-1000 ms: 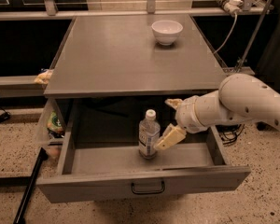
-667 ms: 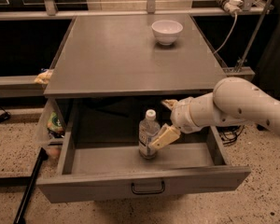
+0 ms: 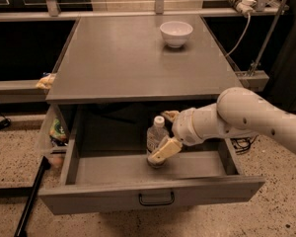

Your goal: Pick blue plastic bottle from top drawer and place on counter

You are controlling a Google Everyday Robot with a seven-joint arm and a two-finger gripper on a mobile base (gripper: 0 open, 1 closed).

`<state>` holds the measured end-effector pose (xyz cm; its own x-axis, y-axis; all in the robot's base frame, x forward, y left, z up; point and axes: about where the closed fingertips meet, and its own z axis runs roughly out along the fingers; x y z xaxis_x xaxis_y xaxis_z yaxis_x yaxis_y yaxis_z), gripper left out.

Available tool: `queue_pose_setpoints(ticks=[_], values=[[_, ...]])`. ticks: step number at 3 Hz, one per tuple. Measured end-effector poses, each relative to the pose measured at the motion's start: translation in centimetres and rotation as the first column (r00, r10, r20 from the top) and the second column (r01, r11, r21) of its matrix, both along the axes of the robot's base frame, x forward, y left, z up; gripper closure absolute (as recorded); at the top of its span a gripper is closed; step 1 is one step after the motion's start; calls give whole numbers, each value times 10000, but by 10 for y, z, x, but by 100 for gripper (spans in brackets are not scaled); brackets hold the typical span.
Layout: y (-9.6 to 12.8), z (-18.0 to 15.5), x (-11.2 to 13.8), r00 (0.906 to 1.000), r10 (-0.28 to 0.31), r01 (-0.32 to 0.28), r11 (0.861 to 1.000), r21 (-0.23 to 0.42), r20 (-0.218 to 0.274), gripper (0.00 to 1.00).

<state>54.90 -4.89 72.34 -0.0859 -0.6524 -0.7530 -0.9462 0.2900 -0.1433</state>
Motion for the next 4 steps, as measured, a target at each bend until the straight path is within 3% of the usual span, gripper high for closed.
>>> queue_pose_setpoints(ticks=[1, 2, 4], values=[[12, -6, -4, 9997, 238, -237, 9994, 263, -23, 22], [20, -19, 0, 9995, 221, -230, 9988, 426, 215, 38], [22, -1, -9, 9995, 263, -270, 9986, 448, 164, 85]])
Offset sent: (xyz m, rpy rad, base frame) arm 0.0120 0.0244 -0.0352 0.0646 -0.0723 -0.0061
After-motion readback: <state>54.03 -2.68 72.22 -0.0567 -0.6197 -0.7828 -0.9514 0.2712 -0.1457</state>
